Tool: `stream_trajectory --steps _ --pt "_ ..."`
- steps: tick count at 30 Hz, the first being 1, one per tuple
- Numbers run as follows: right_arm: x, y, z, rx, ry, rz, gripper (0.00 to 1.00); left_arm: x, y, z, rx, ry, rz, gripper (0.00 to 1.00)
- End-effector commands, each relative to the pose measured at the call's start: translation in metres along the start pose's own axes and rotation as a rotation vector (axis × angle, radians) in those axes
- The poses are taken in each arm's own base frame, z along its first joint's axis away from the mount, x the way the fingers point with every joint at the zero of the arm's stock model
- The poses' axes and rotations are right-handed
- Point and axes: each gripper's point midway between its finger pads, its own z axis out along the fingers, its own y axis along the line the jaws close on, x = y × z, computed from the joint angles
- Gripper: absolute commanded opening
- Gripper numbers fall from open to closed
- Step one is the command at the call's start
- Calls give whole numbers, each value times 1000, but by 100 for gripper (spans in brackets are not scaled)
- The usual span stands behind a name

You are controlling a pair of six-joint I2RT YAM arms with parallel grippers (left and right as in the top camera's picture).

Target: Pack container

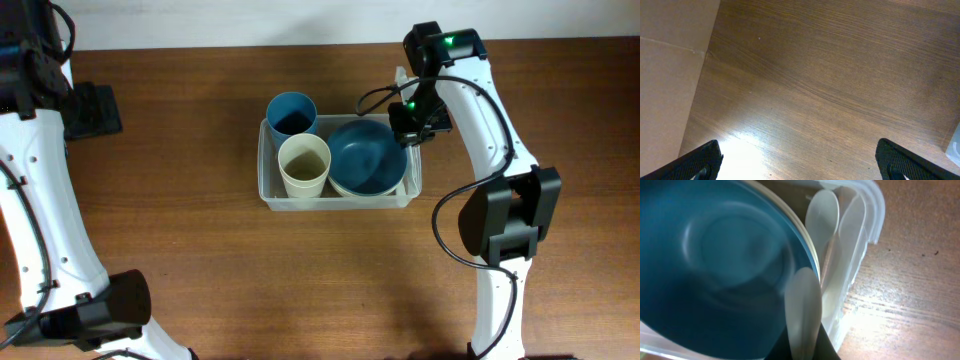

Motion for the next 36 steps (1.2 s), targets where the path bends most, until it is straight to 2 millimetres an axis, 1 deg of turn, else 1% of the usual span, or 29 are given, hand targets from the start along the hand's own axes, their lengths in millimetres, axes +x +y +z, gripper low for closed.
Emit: stream_trajectory --steps 1,9,15,23,34,36 --pt "-1 2 2 -2 -1 -1 4 -2 7 -13 -13 -42 -13 100" --pt "-3 -7 2 49 -9 -1 4 -2 7 -13 -13 -42 -13 100" --pt "-3 -8 2 52 -10 -1 5 -2 7 -13 -13 -42 -13 100" --pt "-3 -8 2 52 -10 -1 15 -2 7 -13 -13 -42 -13 100" --pt "-3 -8 2 52 -10 -1 17 -2 7 -13 -13 -42 -13 100" --pt "-3 -8 2 51 -10 0 24 -2 7 -13 -13 -42 -13 100"
